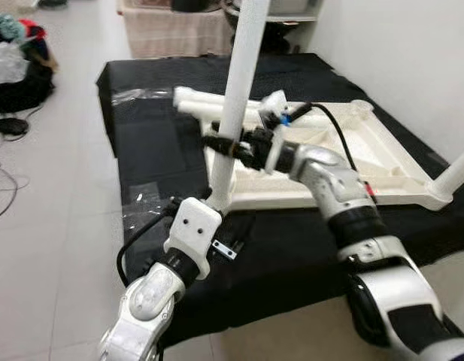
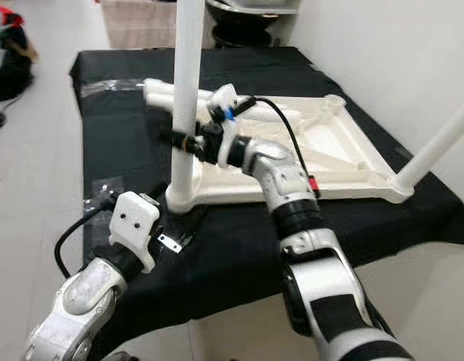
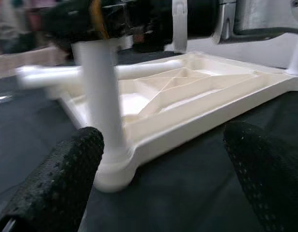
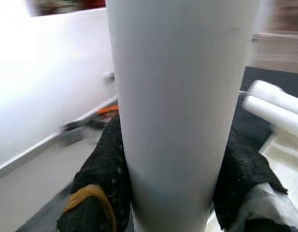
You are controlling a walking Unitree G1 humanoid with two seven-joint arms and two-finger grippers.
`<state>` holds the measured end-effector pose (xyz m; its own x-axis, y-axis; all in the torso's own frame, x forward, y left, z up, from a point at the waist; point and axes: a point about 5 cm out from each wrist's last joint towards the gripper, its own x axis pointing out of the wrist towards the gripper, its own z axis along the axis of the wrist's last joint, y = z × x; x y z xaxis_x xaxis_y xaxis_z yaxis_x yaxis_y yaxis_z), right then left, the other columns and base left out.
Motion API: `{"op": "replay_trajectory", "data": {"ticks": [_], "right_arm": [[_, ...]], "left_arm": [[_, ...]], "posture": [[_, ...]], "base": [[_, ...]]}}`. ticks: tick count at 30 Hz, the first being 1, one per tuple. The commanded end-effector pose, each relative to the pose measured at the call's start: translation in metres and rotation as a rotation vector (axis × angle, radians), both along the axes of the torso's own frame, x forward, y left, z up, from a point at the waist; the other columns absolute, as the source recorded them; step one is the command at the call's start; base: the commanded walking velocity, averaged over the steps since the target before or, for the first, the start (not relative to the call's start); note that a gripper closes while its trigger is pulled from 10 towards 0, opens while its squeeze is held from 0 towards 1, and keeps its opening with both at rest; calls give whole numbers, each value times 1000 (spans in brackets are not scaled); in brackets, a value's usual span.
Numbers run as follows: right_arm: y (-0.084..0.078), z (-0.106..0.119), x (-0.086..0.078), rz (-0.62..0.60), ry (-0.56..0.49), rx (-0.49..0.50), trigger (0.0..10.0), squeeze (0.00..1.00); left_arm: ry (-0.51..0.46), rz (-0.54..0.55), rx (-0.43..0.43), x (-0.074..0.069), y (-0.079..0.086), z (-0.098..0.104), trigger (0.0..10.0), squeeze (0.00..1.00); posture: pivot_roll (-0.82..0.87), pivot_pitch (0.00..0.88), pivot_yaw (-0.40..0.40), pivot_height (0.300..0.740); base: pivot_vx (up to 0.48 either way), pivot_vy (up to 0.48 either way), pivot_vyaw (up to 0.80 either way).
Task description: Building children table
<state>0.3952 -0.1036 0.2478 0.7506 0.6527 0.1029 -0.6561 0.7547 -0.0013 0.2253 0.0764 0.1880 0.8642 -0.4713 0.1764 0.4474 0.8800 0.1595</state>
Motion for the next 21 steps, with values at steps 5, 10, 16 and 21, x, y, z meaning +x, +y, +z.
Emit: {"op": "replay_trajectory", "data": {"ticks": [5,10,16,21], "right_arm": [[-54,-20,11,-627,90,24,0,0],[-56,-25,7,-795,89,24,0,0],[-29,-27,-4,-931,114,48,0,0],[-18,-22,-6,-920,106,73,10000,0]], "left_arm": [[8,-9,2,0,-2,-3,10000,0],[7,-11,3,0,-2,-3,10000,0],[7,-7,2,1,-2,-3,10000,0],[8,-6,1,1,-2,-3,10000,0]], "posture": [[75,91,-125,740],[75,91,-125,740],[74,97,-128,740],[72,101,-131,740]], "base": [[0,0,0],[0,0,0],[0,0,0],[0,0,0]]}}
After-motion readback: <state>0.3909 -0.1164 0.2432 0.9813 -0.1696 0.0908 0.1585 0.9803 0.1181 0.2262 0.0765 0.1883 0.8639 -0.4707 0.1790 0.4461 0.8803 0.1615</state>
